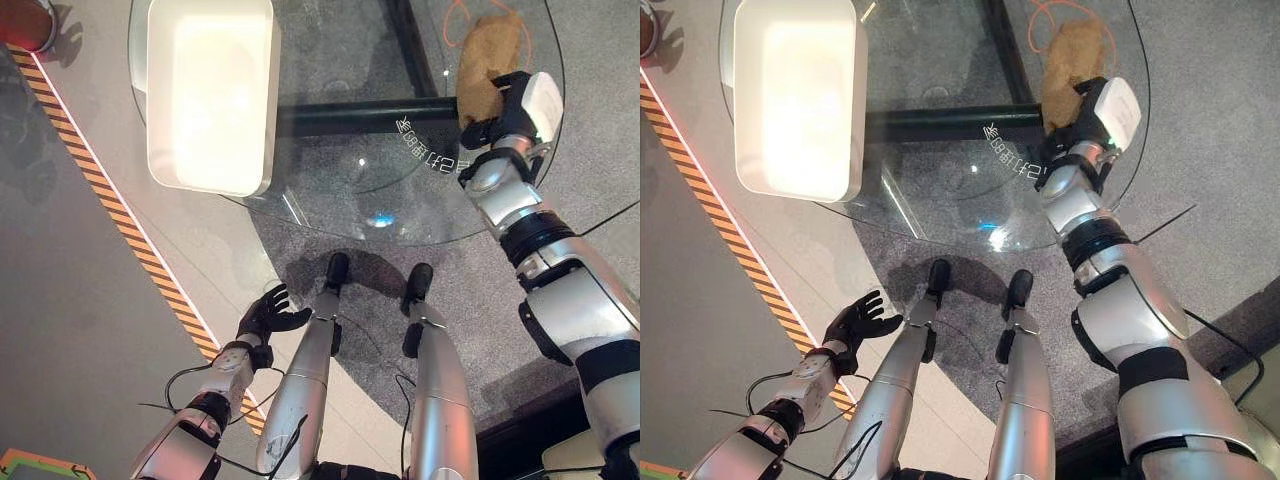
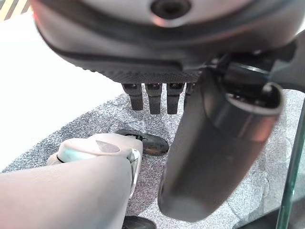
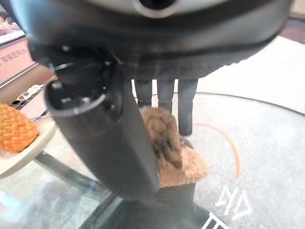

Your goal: Wipe the table with a cloth and put it in the basket.

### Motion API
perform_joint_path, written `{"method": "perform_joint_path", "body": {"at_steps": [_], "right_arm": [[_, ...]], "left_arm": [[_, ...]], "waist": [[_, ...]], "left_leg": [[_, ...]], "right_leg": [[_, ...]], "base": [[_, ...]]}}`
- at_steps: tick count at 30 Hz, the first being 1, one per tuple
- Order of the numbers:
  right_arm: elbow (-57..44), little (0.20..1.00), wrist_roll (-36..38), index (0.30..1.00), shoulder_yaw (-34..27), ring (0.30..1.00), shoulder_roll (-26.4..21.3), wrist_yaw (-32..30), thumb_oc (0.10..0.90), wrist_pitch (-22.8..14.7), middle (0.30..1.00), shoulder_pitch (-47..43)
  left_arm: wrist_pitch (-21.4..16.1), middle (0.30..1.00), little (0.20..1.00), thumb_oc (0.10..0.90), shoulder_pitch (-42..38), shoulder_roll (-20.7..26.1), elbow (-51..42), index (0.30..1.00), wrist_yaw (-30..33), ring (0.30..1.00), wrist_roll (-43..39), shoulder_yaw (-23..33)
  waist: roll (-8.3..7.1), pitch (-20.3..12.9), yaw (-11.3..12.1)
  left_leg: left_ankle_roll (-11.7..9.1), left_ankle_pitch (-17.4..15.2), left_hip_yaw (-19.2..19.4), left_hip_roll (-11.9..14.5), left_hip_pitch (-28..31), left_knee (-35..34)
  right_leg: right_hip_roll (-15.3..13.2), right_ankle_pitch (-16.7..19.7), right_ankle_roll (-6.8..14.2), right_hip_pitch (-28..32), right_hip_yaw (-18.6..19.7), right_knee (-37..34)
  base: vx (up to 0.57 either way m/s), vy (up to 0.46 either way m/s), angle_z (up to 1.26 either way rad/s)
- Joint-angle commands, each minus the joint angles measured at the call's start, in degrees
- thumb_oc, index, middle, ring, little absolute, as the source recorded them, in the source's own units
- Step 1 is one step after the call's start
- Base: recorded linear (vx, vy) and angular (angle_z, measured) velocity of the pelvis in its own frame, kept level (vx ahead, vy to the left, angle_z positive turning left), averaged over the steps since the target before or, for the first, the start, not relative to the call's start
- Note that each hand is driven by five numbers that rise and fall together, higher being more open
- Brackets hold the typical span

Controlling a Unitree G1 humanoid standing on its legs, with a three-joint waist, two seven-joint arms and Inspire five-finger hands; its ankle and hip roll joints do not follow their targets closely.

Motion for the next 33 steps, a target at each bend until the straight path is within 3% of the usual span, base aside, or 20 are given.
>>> {"method": "perform_joint_path", "body": {"at_steps": [1,22,33], "right_arm": [[1.5,0.200,0.4,0.300,3.1,0.300,-1.3,1.2,0.100,-1.3,0.300,-2.7],[-1.4,0.200,-1.5,0.300,2.9,0.300,-1.5,0.7,0.100,-3.2,0.300,-2.5],[-12.3,0.200,-7.4,0.300,6.0,0.300,1.1,4.3,0.100,-4.9,0.300,-1.5]], "left_arm": [[-0.6,0.900,0.900,0.800,1.8,1.4,-0.4,0.900,-0.6,0.900,-2.2,-0.6],[-0.2,0.900,0.900,0.800,1.1,1.7,-0.5,0.900,-0.7,0.900,-2.0,-0.4],[0.2,0.900,0.900,0.800,0.9,1.5,-1.6,0.900,0.0,0.900,-0.8,0.1]], "waist": [[3.53,-1.1,0.9],[3.40,-1.1,0.4],[3.11,-1.1,0.3]], "left_leg": [[3.7,-2.3,5.1,-3.1,-0.8,1.6],[3.6,-2.2,5.9,-2.9,-0.4,1.1],[3.3,-1.9,5.8,-3.1,-0.2,0.6]], "right_leg": [[2.1,-1.4,0.1,-0.1,-4.0,-1.2],[1.8,-1.0,0.4,0.1,-4.5,-1.7],[1.8,-0.9,0.3,0.3,-4.9,-2.0]], "base": [[0.00,0.000,0.00],[0.00,0.000,0.00],[0.00,0.000,0.00]]}}
